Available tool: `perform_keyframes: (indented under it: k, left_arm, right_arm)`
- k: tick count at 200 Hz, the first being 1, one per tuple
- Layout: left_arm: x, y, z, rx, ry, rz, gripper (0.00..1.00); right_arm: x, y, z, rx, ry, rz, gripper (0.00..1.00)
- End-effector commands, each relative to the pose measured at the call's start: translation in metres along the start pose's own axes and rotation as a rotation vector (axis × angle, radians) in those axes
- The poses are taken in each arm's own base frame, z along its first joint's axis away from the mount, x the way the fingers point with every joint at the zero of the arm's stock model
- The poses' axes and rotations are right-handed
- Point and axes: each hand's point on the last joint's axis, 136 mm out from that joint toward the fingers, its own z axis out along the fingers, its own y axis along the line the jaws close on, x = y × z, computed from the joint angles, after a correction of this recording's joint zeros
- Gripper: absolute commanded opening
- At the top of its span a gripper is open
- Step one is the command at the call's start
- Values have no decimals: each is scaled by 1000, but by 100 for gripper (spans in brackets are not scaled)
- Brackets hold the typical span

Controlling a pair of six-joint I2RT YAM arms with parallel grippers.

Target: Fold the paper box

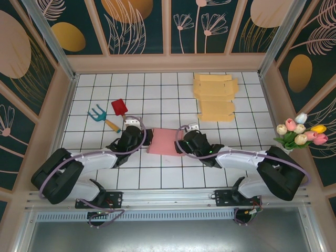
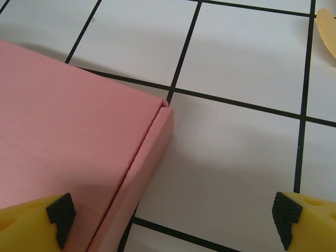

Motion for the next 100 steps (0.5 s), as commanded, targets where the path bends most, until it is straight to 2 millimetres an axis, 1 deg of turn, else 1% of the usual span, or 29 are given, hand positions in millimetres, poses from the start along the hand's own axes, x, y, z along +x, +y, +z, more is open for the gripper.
perform_keyframes:
  k: [1,21,33,42,49,57,68,79,92,96,100]
  left_arm:
    - [10,1,-7,-17,60,-39,34]
    - [19,10,-14,-50,69,-32,36]
    - [26,13,-17,-47,87,-34,41]
    - [30,17,-20,-56,98,-49,54]
    - [31,23,-22,-95,105,-74,64]
    - [32,27,-24,-126,120,-89,71]
    - [31,24,-24,-131,135,-102,77]
    - [31,25,-25,-151,145,-135,86]
    - [31,24,-25,-157,157,-170,89]
    - [32,24,-26,-162,160,-182,97]
    - [32,25,-26,-166,161,-195,98]
  right_arm:
    - [-6,3,1,17,-27,19,99]
    - [-3,3,1,19,-27,17,99]
    - [-2,3,0,19,-30,19,99]
    - [-2,2,0,20,-33,22,99]
    - [0,1,0,22,-31,21,99]
    - [1,1,0,24,-30,22,99]
    - [2,1,0,20,-29,22,99]
    - [2,1,0,20,-30,25,99]
    - [3,1,0,19,-29,24,99]
    - [3,0,0,22,-29,24,99]
    - [3,0,0,23,-31,25,99]
